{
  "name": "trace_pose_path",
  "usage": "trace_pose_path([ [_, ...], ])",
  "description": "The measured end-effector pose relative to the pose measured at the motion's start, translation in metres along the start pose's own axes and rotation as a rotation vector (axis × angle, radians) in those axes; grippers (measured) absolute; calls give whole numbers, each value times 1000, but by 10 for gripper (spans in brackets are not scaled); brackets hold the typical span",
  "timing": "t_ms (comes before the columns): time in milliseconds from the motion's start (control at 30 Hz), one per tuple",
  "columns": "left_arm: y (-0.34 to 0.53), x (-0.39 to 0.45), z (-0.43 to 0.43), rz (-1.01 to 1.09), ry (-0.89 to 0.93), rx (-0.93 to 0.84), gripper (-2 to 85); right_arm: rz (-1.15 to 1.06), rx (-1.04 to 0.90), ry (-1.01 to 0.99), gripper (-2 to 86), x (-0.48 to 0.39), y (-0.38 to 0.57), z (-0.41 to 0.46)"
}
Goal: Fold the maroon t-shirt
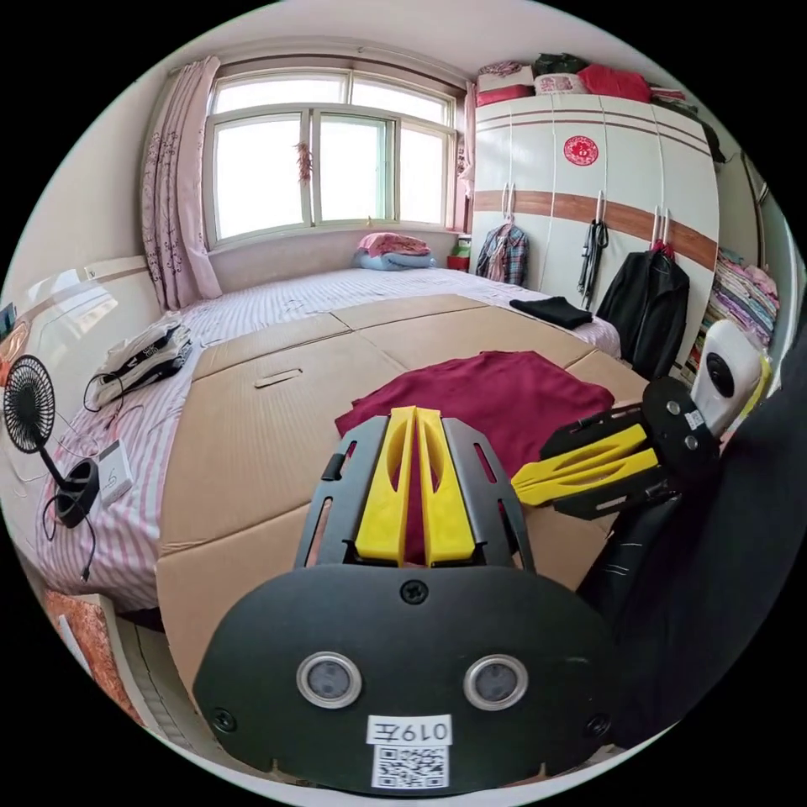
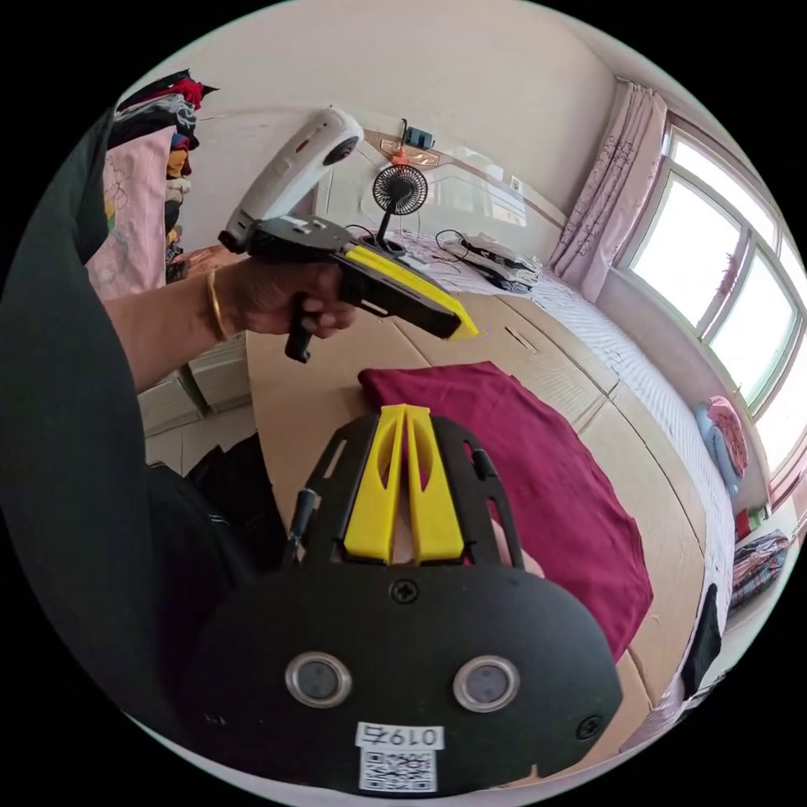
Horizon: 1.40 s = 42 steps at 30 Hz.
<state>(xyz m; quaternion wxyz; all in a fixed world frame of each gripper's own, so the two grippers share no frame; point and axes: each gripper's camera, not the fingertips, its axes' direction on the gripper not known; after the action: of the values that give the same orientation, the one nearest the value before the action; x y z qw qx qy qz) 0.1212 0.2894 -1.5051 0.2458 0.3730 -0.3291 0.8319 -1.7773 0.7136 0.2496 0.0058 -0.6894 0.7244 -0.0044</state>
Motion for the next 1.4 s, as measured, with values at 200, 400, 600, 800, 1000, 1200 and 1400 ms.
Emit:
trace_pose_path([
  [200, 40, 26, 2, 19, -236, -234, 11, -97, -48, 108, -3, -12, 99, 66],
  [400, 64, 38, -14, -55, -152, -195, 23, -101, -93, 181, 61, 6, 190, 117],
  [600, 88, 91, -24, 320, -184, -174, 67, -135, -133, 297, 69, 23, 266, 169],
  [800, 92, 87, -9, 480, -132, -223, 78, -94, -176, 199, 69, 50, 330, 214],
  [1000, 84, 75, 9, 606, -113, -267, 47, -70, -172, 159, 78, 72, 379, 247],
  [1200, 57, 41, 23, 592, -45, -314, 13, -214, -192, 165, 106, 68, 407, 297],
  [1400, 5, -15, 11, 539, 59, -237, 12, -377, -225, 321, 112, 47, 420, 342],
])
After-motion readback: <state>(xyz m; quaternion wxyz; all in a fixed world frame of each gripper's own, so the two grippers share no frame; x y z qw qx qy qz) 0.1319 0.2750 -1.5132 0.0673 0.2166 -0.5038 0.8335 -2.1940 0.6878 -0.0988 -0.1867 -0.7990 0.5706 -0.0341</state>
